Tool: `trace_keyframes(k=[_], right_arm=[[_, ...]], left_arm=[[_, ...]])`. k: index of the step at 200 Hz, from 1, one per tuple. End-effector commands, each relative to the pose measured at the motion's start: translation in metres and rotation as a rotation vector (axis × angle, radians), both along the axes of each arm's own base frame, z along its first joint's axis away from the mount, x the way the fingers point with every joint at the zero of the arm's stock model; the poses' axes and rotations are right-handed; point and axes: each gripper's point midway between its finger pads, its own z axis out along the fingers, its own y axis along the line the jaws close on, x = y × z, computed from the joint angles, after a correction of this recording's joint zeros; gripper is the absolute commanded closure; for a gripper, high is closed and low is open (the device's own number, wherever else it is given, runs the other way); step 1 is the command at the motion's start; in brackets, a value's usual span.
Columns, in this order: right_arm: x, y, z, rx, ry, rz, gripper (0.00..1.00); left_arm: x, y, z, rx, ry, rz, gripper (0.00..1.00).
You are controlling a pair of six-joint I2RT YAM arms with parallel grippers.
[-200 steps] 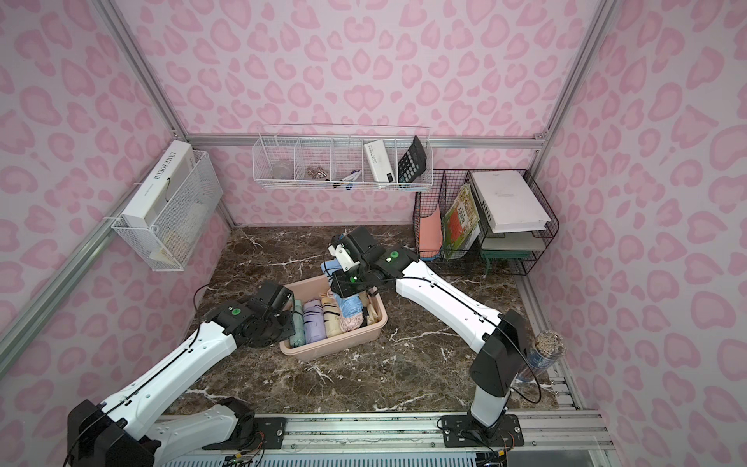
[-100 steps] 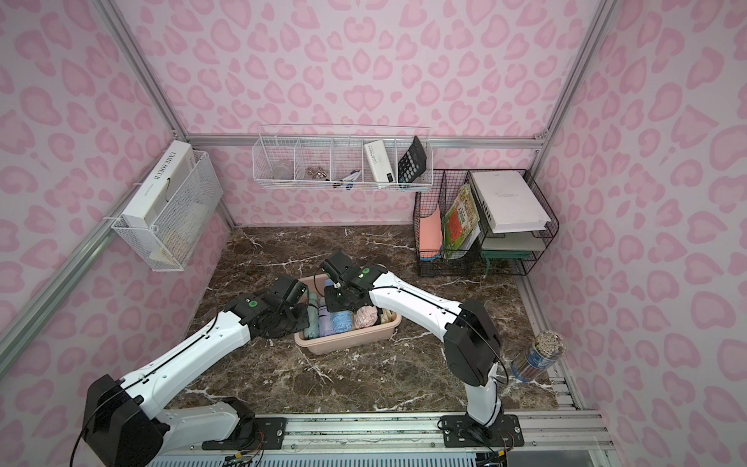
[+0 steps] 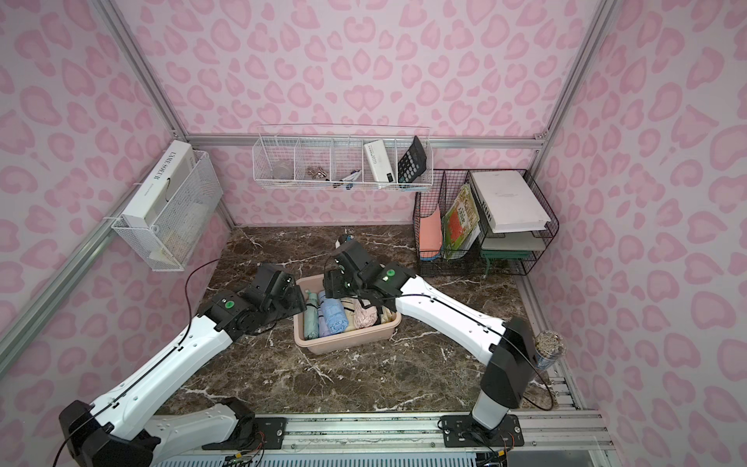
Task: Put the umbrella into the storage box
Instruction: Place the umbrella in the storage box, then reset both arms
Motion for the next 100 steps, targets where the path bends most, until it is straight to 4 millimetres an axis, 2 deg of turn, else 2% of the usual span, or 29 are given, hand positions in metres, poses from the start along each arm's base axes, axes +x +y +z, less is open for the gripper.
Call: trace_keyframes(k=[1,8,19,31,43,51,56,63,86,100], right_arm=[[0.017,-0.058,0.019,-0.089,-0.295,-0.146,0.25],[0.018,-0.080,0.017,-0.130,-0.385,-0.182,0.18],[0.020,-0.117,0.014,-0.182,-0.504,-0.249,0.11],[0.024,-0.154,-0.003,-0.230,-0.582,-0.280,0.12],[0.035,-0.204,-0.017,-0.242,-0.622,-0.390,0.12],[0.039,-0.234,-0.033,-0.252,-0.633,-0.429,0.14],[0.043,-0.262,-0.041,-0.259,-0.647,-0.478,0.15],[0.045,-0.288,-0.052,-0.263,-0.660,-0.519,0.16],[0.048,-0.351,-0.085,-0.290,-0.662,-0.611,0.18],[0.054,-0.377,-0.104,-0.311,-0.622,-0.646,0.17]], left_arm=[[0.012,0.036,0.018,0.177,-0.124,0.066,0.06],[0.017,0.045,0.020,0.213,-0.158,0.083,0.02],[0.027,0.055,0.022,0.262,-0.212,0.083,0.02],[0.037,0.066,0.018,0.304,-0.251,0.081,0.02],[0.044,0.082,0.010,0.331,-0.253,0.096,0.02],[0.046,0.093,0.002,0.344,-0.239,0.104,0.02],[0.047,0.099,-0.003,0.354,-0.230,0.108,0.02],[0.048,0.106,-0.007,0.372,-0.230,0.109,0.02],[0.054,0.113,-0.026,0.455,-0.272,0.034,0.02],[0.056,0.116,-0.040,0.456,-0.297,0.004,0.02]])
